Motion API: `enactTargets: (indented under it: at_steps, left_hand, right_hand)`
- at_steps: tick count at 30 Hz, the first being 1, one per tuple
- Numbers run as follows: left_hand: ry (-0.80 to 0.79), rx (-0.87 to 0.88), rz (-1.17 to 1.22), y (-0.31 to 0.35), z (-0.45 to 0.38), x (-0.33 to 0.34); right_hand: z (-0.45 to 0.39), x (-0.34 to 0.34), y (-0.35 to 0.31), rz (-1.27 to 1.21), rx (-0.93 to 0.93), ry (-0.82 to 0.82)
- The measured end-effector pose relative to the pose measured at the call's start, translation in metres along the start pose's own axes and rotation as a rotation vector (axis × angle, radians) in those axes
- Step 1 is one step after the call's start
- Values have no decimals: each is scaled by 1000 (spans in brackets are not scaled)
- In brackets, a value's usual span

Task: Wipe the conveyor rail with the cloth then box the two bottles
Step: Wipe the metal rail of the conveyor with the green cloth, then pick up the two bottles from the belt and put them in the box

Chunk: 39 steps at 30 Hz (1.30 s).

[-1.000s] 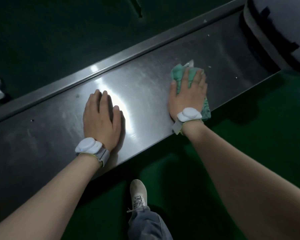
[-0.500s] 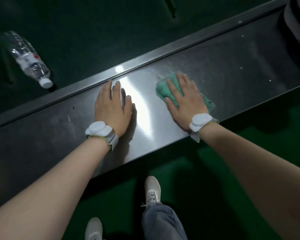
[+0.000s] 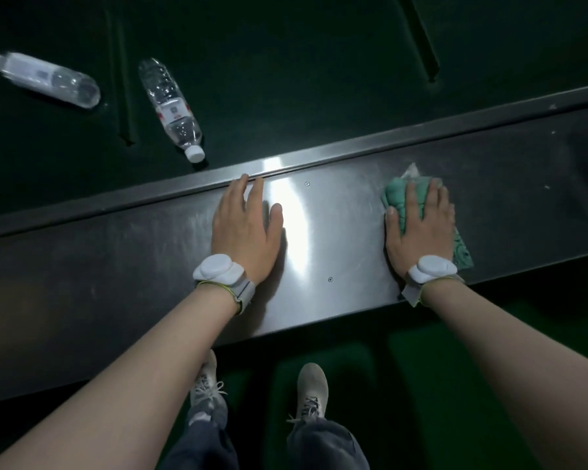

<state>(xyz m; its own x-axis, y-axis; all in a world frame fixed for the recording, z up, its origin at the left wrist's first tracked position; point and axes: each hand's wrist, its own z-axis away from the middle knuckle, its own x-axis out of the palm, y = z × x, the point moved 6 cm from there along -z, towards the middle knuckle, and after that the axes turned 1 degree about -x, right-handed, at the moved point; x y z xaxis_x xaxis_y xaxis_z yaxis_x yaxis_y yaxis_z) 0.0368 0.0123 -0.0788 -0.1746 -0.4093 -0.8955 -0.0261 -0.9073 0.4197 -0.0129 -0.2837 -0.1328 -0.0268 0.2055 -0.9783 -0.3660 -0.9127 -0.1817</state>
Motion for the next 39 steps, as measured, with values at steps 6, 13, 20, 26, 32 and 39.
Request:
enactTargets:
  at_steps: [6,13,20,26,32,39]
  left_hand:
    - [-68,5,-25,-39,9,3]
    - [-141,-2,-14,-67,5,-6]
    - [-87,45,6,-96,-25,-54]
    - [-35,101,-10,-131,-66,-114]
    - [91,49,-9,-192,-124,-169]
    - [82,-25,-114,-257,-204,-186]
  right_hand:
    - [9,9,-48,18,-13,-13]
    - [7,20,-92,48,-40,-77]
    - [3,-10,-150,-14,49,-38]
    - [-20,-33,-275,-155,-159,-72]
    - [-53,-28,-367,-243,-156,-193]
    - [-91,2,-423,-211,-59,-302]
